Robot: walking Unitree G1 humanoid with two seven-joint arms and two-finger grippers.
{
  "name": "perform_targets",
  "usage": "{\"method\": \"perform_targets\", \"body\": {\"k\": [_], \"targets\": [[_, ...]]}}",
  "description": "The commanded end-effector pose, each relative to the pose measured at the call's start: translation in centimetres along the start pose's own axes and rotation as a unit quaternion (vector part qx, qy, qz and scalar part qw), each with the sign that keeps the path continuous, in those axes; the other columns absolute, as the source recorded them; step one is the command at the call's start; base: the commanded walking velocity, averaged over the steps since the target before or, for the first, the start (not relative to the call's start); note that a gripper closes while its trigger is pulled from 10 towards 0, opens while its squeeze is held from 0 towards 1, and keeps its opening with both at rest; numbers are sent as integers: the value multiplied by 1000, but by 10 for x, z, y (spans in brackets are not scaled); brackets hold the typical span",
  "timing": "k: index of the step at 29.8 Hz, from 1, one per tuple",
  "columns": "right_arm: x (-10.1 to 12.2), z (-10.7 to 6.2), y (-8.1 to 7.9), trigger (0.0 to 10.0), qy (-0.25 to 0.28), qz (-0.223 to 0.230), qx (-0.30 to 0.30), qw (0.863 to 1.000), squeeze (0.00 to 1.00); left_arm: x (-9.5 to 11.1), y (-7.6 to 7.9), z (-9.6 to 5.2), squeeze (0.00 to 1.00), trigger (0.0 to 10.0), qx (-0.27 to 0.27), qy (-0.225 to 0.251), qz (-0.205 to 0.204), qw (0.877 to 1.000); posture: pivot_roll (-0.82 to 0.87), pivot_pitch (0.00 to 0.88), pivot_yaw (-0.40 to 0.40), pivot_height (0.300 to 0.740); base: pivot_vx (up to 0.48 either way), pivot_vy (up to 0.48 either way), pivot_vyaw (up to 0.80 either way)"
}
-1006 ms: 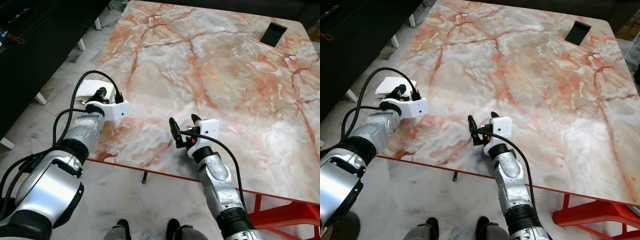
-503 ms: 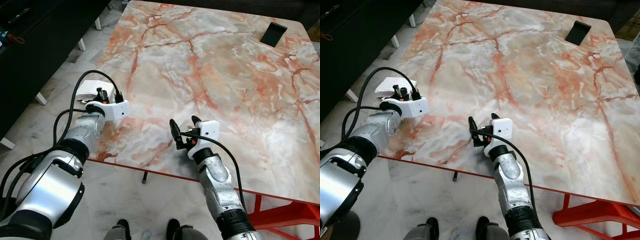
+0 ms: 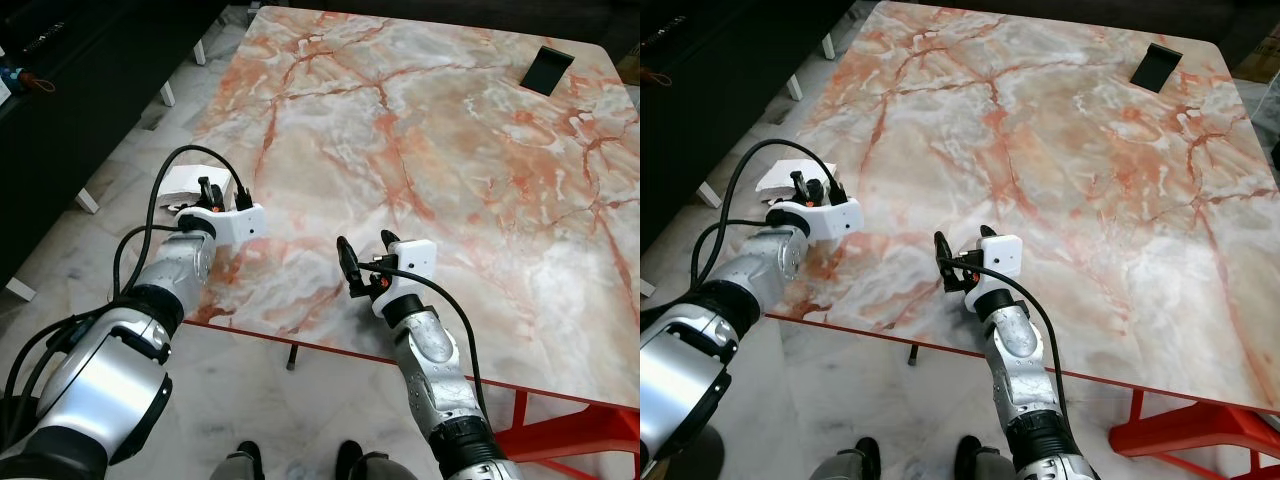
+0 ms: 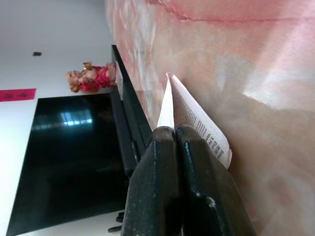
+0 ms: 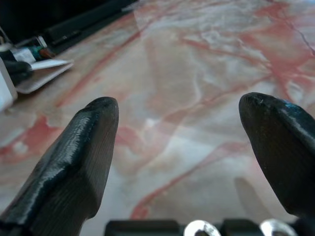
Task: Picking trash to rubbish bin
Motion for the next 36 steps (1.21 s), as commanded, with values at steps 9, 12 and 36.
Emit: {"method": "perform_targets", "body": {"k": [9,12,36], "targets": [[9,6,0,10000,30,10,-10,999,0,13,-8,-33,0,10000,164,56,-184,967,100,102,19,740,0,0,0],[15,10,1,10000,45,8,-15,999,0,15,-5,-41,0,10000,167,58,-277,944,110,75,23,740,0,0,0],[49,18,19,10000,107,-10,-50,993,0,24,-16,-68,0,10000,197,71,-561,801,92,79,30,740,0,0,0]]}}
Point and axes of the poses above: a point about 5 cm out from each wrist's last joint towards the gripper, its own z axis pointing out of the wrist towards the gripper, its own x axis along the axis of the wrist's last joint, y = z × x, the point moved 3 cm from there along z, pointing out of the wrist towards the gripper, and after that the axes turned 3 degrees about z, right-handed, at the moved point
